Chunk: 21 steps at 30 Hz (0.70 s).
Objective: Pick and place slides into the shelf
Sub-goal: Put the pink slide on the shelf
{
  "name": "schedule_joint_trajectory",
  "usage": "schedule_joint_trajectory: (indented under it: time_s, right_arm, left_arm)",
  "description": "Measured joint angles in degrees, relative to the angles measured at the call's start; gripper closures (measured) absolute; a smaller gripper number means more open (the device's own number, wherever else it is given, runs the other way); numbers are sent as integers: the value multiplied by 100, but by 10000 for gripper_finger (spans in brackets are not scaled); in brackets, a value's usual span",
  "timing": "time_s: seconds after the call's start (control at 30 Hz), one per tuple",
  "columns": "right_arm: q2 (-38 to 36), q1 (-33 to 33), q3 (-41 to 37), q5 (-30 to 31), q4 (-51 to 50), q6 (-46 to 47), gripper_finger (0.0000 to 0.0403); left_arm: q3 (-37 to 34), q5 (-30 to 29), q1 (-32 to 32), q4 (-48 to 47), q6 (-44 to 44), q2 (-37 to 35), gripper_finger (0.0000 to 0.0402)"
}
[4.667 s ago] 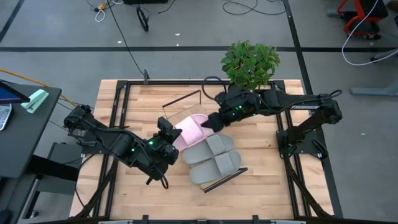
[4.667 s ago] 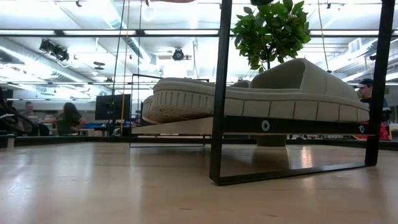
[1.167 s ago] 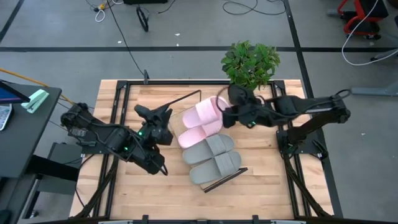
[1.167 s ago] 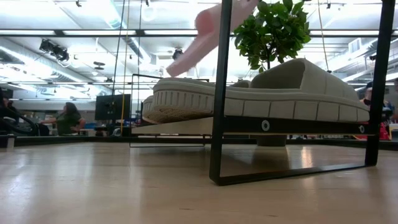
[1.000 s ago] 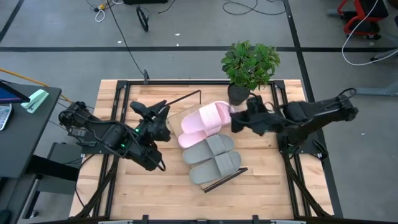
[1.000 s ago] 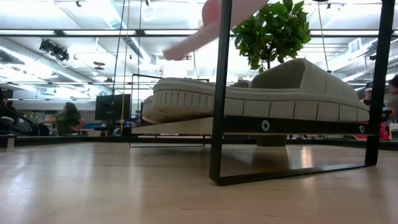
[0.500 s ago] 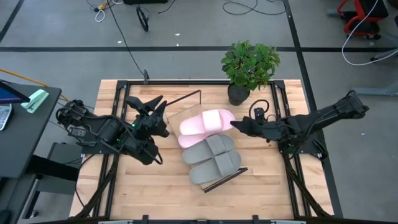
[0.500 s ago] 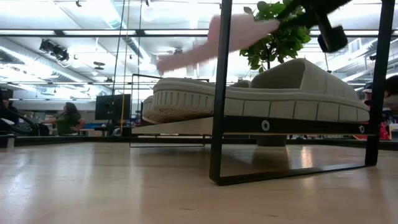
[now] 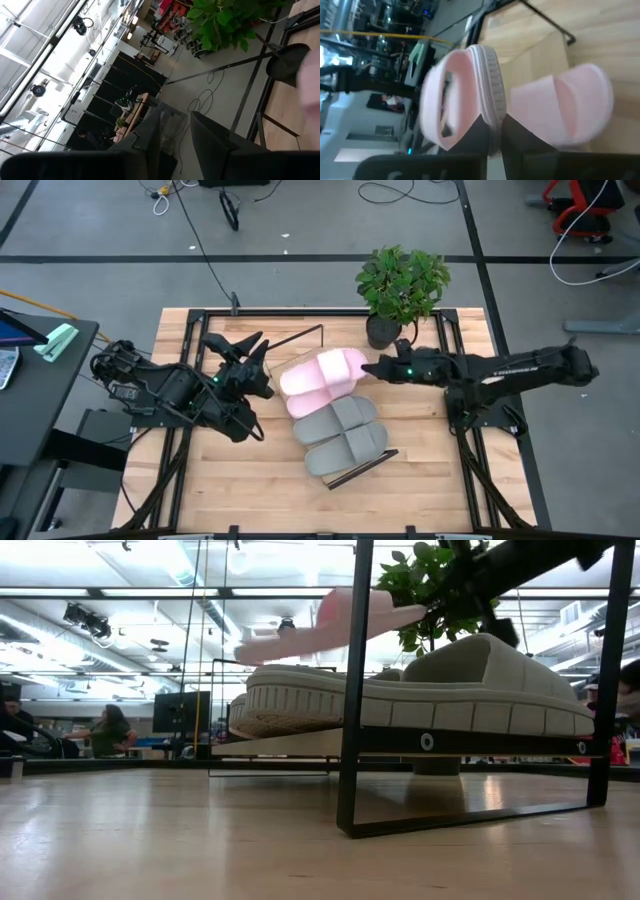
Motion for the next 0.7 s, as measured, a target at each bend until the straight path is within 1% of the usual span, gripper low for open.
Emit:
schedule_joint_trajectory:
  time_s: [0.17,0.27,0.47,0.7]
  right_arm:
    - [126,-602,0,-783,395,-389,373]
    - [228,-833,0,-992,421,-565,373]
    - [484,-973,0,-955,676,-925,374]
    - [917,-809,0,-832,1240,-957,375]
  left_arm:
    - [0,0,-4,18,-13,2,289]
    - [0,2,-2,55,-11,2,288]
    - [0,2,-2,144,11,2,295]
    - [0,4,-2,145,-4,2,295]
